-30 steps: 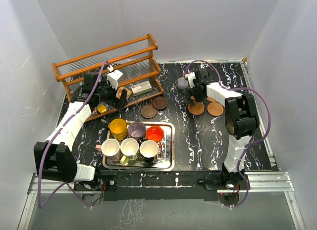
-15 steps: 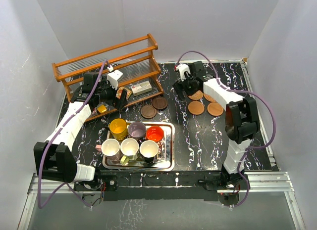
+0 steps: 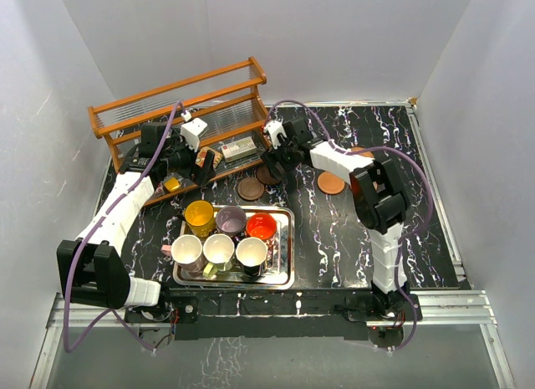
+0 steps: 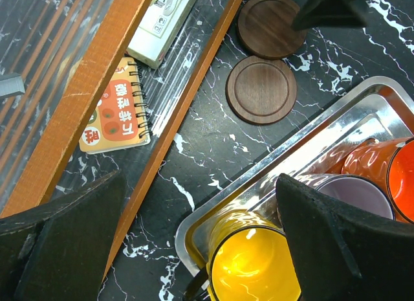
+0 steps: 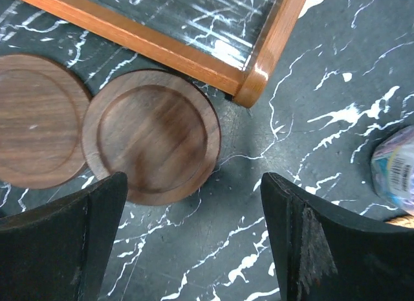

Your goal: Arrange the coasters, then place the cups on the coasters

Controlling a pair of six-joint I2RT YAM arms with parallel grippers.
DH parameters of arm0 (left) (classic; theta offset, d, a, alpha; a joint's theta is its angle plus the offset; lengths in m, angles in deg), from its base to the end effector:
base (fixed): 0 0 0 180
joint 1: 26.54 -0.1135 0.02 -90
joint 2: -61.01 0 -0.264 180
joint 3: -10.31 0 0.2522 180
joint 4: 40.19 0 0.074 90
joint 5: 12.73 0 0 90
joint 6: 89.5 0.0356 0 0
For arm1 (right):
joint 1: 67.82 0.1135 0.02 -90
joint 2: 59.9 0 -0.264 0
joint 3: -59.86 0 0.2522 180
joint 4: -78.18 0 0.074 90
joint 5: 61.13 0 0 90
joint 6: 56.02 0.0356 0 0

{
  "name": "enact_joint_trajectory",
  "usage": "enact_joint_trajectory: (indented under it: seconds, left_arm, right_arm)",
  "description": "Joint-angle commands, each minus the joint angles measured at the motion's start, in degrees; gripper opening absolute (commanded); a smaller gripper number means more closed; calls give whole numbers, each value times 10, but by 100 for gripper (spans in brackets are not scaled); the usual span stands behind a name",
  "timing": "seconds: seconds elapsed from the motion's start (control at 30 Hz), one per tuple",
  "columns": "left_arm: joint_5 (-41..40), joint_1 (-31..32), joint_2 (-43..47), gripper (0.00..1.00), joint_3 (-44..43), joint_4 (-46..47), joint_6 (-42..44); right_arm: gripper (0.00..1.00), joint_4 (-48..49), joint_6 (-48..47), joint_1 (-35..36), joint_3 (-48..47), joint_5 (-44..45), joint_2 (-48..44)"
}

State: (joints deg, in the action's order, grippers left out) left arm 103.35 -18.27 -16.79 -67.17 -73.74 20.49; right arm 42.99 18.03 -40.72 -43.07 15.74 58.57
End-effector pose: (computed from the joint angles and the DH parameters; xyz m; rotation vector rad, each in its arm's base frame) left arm 0.2990 -0.0593 0.3111 0.7644 1.9739 -0.3696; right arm 0.4037 0.2157 0.1939 -0.9954 2.2487 0.3666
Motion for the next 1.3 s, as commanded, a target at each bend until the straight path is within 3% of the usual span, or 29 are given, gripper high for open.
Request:
enact_joint_trajectory:
  seconds: [0.0, 0.37, 0.9, 1.27]
  left_arm:
    - [9, 1, 22, 99, 5, -2, 10]
    - [9, 1, 21, 99, 6, -3, 14]
    - [15, 1, 31, 99, 8, -4, 13]
    - [25, 1, 36, 99, 6, -6, 8]
  right_arm:
    - [82, 66, 23, 7, -29, 33, 20]
    - [81, 41, -35, 10, 36, 94, 15]
    - [80, -14, -83, 4, 208, 132, -131]
    - [79, -45, -126, -62, 340, 163, -256]
